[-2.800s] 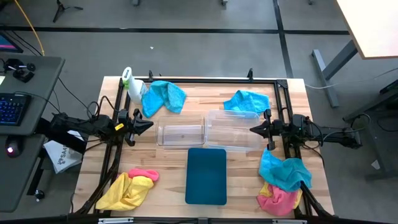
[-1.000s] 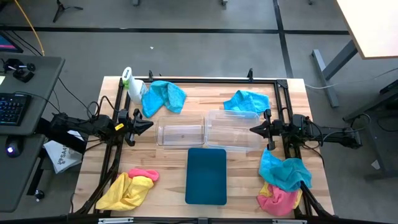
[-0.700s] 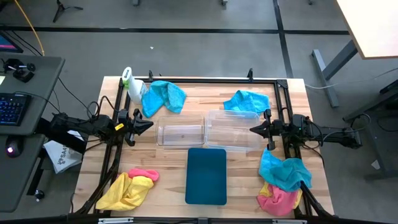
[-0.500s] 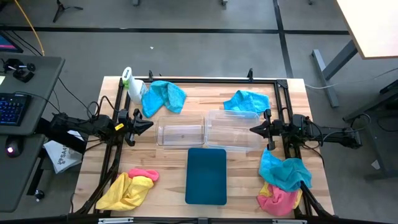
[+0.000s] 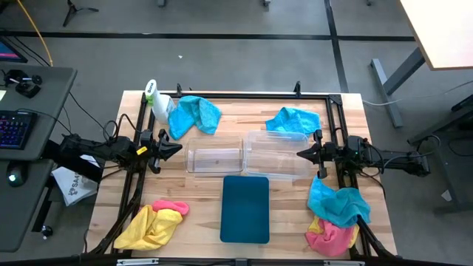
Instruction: Sort microfiber towel by color & place in baskets
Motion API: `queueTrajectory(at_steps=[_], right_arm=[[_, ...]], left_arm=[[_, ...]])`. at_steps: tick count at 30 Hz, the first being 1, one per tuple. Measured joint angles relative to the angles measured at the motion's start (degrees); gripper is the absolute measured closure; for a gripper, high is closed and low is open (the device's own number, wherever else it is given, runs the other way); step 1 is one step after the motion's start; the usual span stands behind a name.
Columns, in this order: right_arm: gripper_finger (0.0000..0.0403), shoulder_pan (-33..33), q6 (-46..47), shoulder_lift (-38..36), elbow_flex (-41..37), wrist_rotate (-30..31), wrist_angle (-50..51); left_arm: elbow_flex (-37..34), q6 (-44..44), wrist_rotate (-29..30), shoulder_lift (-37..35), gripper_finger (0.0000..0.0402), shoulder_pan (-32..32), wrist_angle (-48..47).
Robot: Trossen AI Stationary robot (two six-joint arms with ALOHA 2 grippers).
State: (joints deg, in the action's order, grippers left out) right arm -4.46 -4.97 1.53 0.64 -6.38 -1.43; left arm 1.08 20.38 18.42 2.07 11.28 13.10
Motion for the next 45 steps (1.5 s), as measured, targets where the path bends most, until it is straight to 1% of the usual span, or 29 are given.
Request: queueTrajectory(at_steps=[19,22,24,26,28,29,30,32,33,34,35,37,39,41,43,45], right_arm=[[0.0402,-0.01,0.00,-0.01,0.00,0.05,0.00],[0.0402,-0.03,-1.35,0.00,0.00,5.97,0.20],[0.0402,-0.03,-0.04,0.04,0.00,8.31,-1.78],[0.0402,-0.03,7.45,0.01,0.00,8.61,-7.68],[0.0402,-0.03,21.66,0.05,-0.02,8.92,-17.34],[0.0402,0.00,29.15,0.09,-0.02,10.83,-23.56],[0.0402,-0.02,34.80,0.26,-0.02,14.59,-29.83],[0.0402,-0.03,44.85,0.30,-0.02,24.30,-41.31],[0.0402,-0.06,47.53,0.30,0.01,28.09,-44.79],[0.0402,-0.05,48.05,0.30,0.10,31.18,-46.53],[0.0402,-0.03,47.72,0.35,0.44,33.68,-46.25],[0.0402,-0.03,47.83,2.04,2.89,36.51,-42.01],[0.0402,-0.08,49.35,6.15,7.31,39.16,-36.15],[0.0402,-0.82,49.91,12.81,13.47,41.18,-29.50],[0.0402,-3.21,50.06,20.84,21.20,42.52,-21.55],[0.0402,-7.80,52.59,28.66,30.32,43.16,-8.87]], left_arm=[[0.00,0.01,0.01,0.00,0.0401,0.00,0.00],[0.00,0.00,0.00,0.00,0.0401,0.01,0.00],[0.00,0.00,0.00,0.02,0.0401,0.01,0.00],[-0.02,0.01,0.00,0.02,0.0401,0.01,0.00],[0.00,0.00,0.00,0.00,0.0401,0.01,0.00],[0.00,0.00,0.00,0.00,0.0401,0.00,0.00],[-0.01,0.00,0.00,0.00,0.0401,0.01,0.00],[-0.01,0.00,0.00,0.00,0.0401,0.00,0.00],[-0.01,0.00,0.01,0.00,0.0401,0.00,0.00],[0.00,0.00,0.01,0.00,0.0401,0.00,0.00],[0.00,0.00,0.00,0.01,0.0401,0.00,0.00],[0.00,0.00,0.00,0.00,0.0401,0.01,0.00],[0.00,0.00,0.00,0.00,0.0401,0.01,0.00],[0.00,0.00,0.00,0.00,0.0401,0.00,0.00],[0.00,0.00,0.00,0.00,0.0401,-0.01,0.00],[0.00,0.00,0.00,0.00,0.0401,0.01,0.00]])
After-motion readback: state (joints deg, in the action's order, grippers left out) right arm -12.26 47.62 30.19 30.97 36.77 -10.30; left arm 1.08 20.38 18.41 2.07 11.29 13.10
